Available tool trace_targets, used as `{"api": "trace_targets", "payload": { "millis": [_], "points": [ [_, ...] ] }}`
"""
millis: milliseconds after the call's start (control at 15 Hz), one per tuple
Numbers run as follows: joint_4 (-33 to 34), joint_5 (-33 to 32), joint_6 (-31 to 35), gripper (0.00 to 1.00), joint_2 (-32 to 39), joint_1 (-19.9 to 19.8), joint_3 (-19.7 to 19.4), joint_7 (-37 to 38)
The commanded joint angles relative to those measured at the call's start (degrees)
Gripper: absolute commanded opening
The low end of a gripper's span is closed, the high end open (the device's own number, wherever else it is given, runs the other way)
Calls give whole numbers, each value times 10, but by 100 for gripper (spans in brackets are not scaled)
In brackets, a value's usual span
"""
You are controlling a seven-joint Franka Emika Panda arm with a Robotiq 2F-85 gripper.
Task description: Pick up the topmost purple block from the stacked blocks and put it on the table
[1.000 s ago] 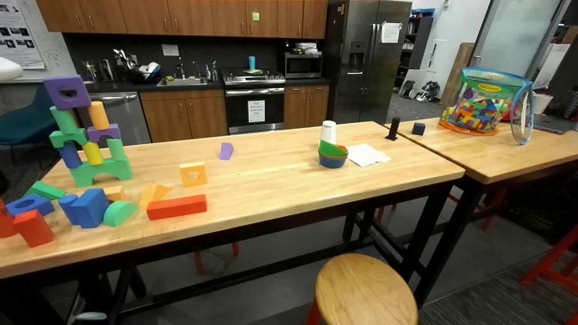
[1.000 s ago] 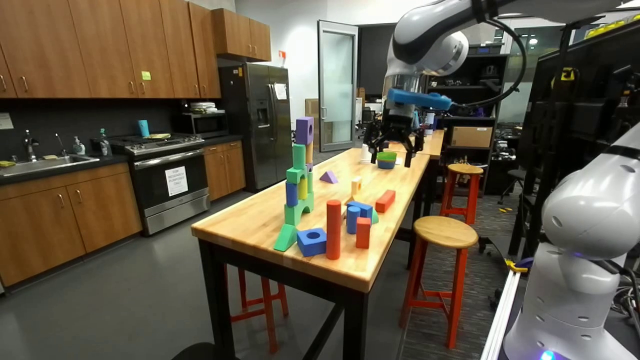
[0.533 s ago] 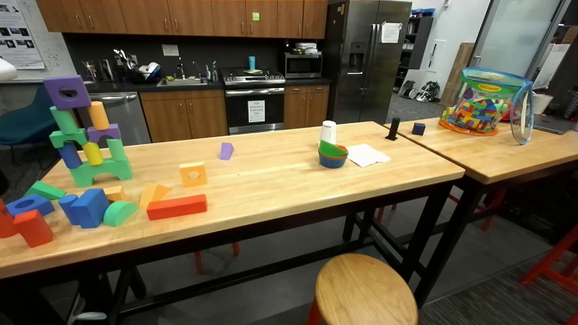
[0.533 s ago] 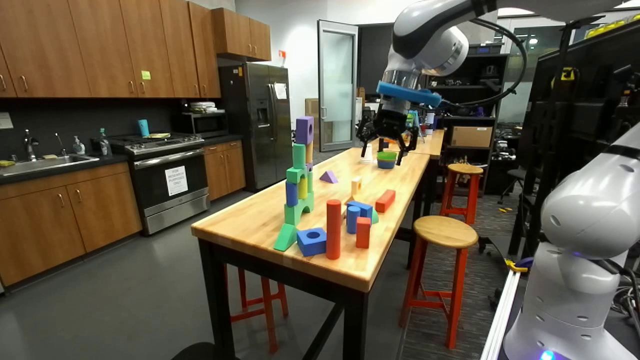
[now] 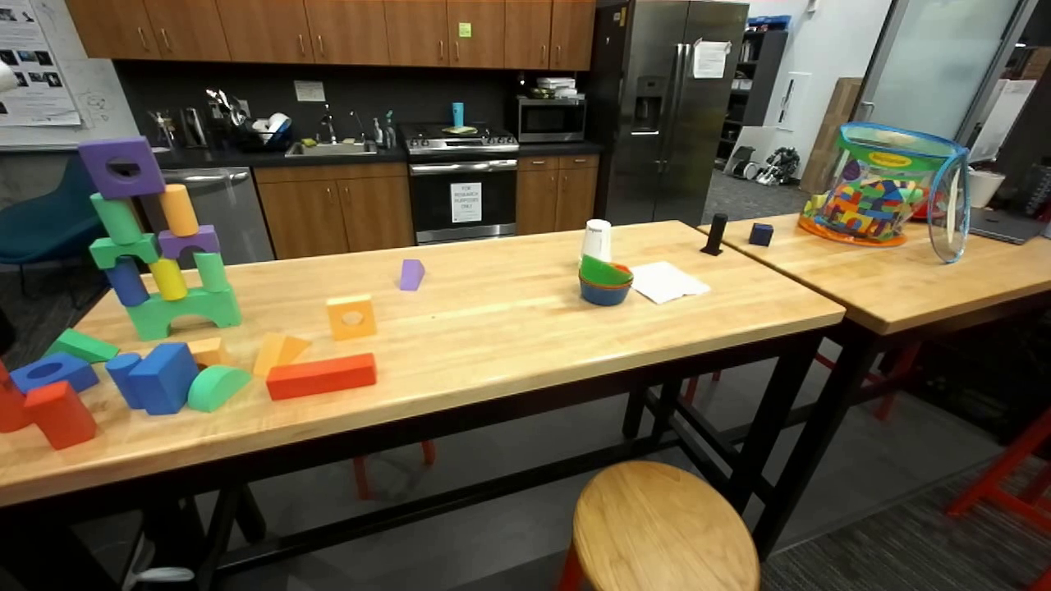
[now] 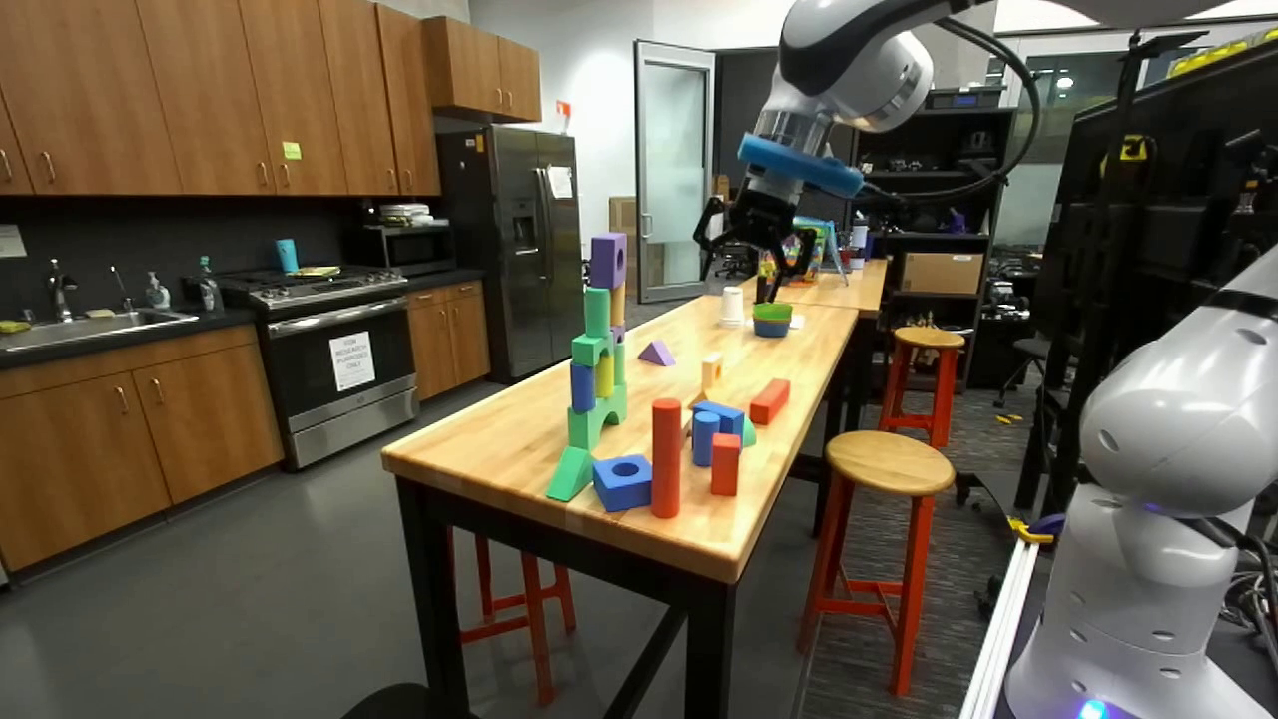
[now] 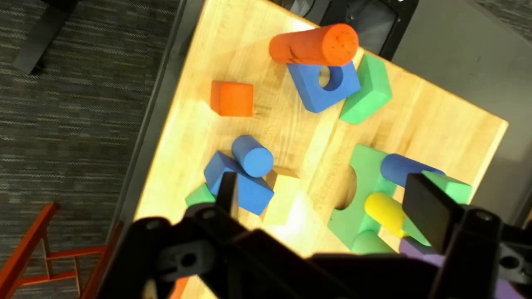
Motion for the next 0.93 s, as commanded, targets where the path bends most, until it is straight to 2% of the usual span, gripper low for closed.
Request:
{"api": "trace_targets", "payload": {
  "millis": [0,267,467,533,600,867],
  "points": [
    [69,-49,-19,100,24,-20,37,85],
    [150,-157,-51,100,62,-23,65,142],
    [209,-219,-105,100,102,-10,70,139],
    [222,-225,-118,100,114,-3,68,130],
    [176,-209,-84,100,78,3,56,136],
    [207,-221,-103,100,109,9,55,135]
  ]
}}
